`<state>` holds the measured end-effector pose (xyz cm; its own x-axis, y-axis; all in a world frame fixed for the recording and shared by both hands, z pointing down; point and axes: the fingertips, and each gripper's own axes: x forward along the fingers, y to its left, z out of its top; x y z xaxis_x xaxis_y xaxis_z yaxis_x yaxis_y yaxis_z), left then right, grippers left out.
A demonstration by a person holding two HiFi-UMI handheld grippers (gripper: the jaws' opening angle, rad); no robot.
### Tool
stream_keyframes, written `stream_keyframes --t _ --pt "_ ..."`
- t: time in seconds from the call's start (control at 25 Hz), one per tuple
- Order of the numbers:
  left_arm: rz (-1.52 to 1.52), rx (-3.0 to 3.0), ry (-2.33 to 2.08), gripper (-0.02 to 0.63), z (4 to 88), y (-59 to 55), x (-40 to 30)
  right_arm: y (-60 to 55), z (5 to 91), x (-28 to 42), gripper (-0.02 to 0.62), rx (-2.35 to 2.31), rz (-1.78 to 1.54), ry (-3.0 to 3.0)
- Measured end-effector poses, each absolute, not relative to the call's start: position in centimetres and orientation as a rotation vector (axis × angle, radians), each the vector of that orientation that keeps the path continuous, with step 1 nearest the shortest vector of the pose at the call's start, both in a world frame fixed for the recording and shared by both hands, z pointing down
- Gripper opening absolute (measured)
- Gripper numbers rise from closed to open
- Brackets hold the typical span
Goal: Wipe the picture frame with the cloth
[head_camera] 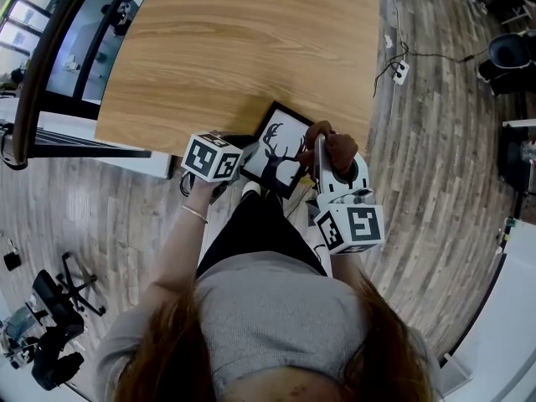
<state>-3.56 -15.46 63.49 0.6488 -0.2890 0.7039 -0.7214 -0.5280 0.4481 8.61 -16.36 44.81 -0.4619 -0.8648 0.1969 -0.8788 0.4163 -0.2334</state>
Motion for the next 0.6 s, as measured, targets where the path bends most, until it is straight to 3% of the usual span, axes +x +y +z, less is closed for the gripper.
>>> stream_keyframes --t 0.24,0.4,0.6 --pt "0.381 2.243 -0.688 0.134 60.1 -15.1 -1.7 -15.9 44.7 8.3 0.046 1.576 0.492 -2.633" --pt "0.377 2.267 -0.715 0.228 58.5 -13.4 -2.6 -15.9 44.4 8.5 0.044 1.577 0.492 -2.642" --pt "0.396 2.198 -0.805 0.258 57.7 -10.4 -4.0 -16.2 44.2 8.6 0.044 1.582 0.494 -2.648"
